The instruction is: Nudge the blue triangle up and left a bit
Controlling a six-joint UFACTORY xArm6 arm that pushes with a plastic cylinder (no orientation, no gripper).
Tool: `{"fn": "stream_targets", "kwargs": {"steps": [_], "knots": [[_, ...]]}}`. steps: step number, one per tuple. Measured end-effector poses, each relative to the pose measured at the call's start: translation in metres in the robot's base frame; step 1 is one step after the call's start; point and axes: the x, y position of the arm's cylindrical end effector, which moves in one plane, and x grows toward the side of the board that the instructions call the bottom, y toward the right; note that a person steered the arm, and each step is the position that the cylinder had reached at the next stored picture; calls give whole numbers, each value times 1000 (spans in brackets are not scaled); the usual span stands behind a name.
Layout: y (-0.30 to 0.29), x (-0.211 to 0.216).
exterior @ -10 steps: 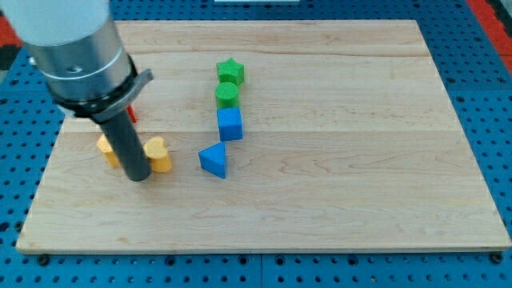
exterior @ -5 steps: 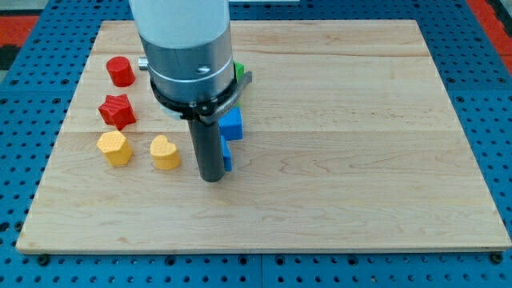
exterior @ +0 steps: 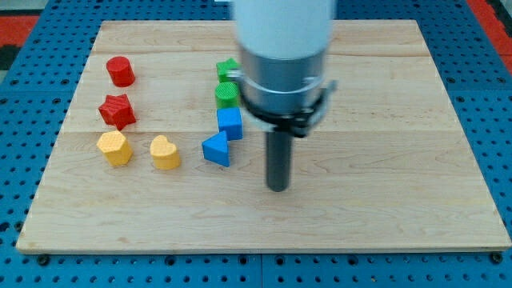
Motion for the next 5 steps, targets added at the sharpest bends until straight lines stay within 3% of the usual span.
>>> {"fn": "stream_targets", "kwargs": {"steps": [2,3,5], "knots": [[41,0],[41,-22],[16,-20]]}}
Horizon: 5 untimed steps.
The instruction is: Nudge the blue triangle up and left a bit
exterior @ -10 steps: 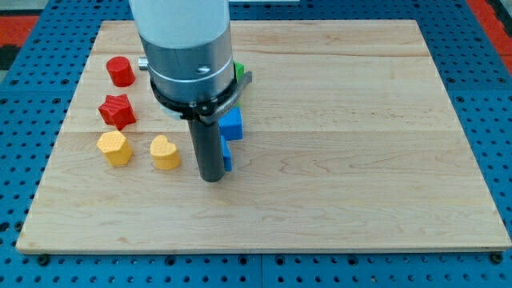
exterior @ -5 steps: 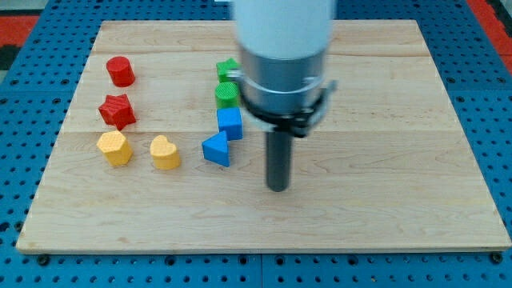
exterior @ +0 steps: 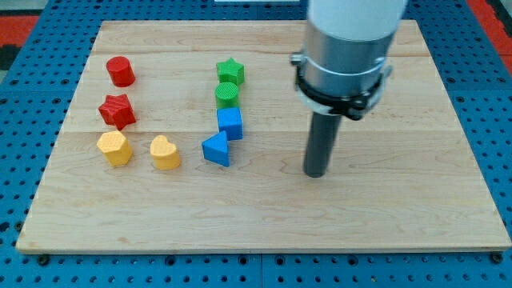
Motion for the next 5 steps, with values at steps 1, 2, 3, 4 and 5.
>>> {"fn": "stream_targets", "kwargs": {"steps": [1,2,3,4,5], "knots": [[-57,-6],[-92,-17],[-122,-18],[-116,-18],[-115,-32]]}}
